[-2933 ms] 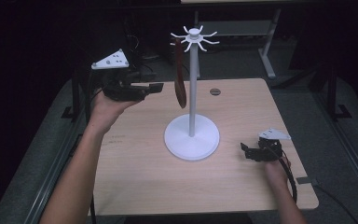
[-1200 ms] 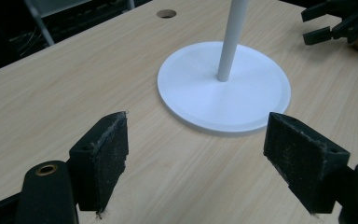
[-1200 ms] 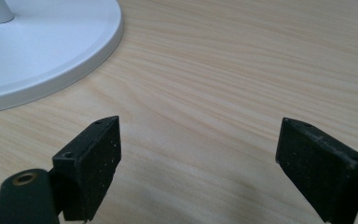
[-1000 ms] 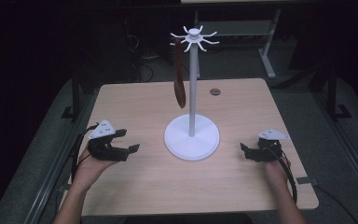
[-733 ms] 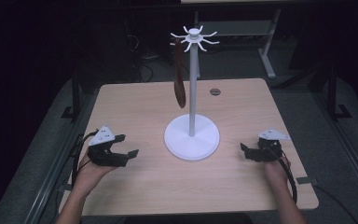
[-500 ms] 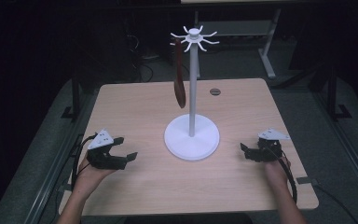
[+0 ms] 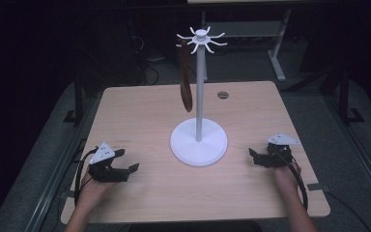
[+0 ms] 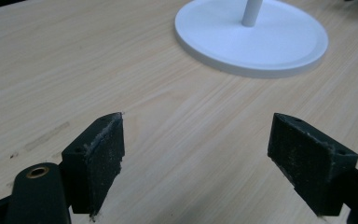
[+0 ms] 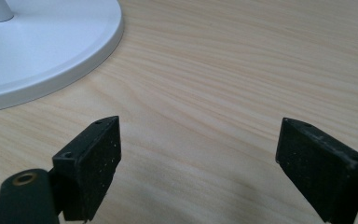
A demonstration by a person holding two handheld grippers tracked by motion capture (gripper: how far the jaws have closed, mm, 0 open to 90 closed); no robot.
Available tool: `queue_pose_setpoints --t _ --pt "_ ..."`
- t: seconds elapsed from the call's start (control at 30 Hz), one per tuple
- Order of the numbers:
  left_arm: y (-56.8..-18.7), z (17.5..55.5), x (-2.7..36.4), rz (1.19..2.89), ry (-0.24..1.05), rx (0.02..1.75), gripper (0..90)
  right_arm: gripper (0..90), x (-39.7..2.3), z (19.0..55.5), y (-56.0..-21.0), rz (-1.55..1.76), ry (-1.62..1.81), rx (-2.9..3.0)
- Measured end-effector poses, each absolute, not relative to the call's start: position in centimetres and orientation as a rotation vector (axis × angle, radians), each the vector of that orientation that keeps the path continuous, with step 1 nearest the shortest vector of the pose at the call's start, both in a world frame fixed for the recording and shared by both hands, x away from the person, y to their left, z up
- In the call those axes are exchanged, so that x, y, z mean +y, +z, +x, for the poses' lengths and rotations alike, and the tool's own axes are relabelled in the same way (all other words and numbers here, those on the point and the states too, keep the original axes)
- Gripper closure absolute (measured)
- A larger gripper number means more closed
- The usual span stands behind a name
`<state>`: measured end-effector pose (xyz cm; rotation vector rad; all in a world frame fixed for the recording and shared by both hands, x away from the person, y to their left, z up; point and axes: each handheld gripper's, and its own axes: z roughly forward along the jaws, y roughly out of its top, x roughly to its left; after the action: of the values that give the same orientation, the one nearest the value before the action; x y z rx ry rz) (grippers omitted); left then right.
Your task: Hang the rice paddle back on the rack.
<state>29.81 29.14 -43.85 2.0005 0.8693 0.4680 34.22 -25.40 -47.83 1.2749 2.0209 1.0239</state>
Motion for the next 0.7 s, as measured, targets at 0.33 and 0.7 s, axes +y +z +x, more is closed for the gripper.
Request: queue_pose_setpoints --t 0.33,0.7 --pt "-45.6 30.2 28.9 2.088 0.468 0.880 12.7 13.5 -25.4 34.2 -47.8 1.277 1.027 2.020" --pt "-46.3 30.5 29.3 2.083 0.460 0.902 12.7 13.5 -25.4 34.2 -47.8 1.277 1.027 2.021"
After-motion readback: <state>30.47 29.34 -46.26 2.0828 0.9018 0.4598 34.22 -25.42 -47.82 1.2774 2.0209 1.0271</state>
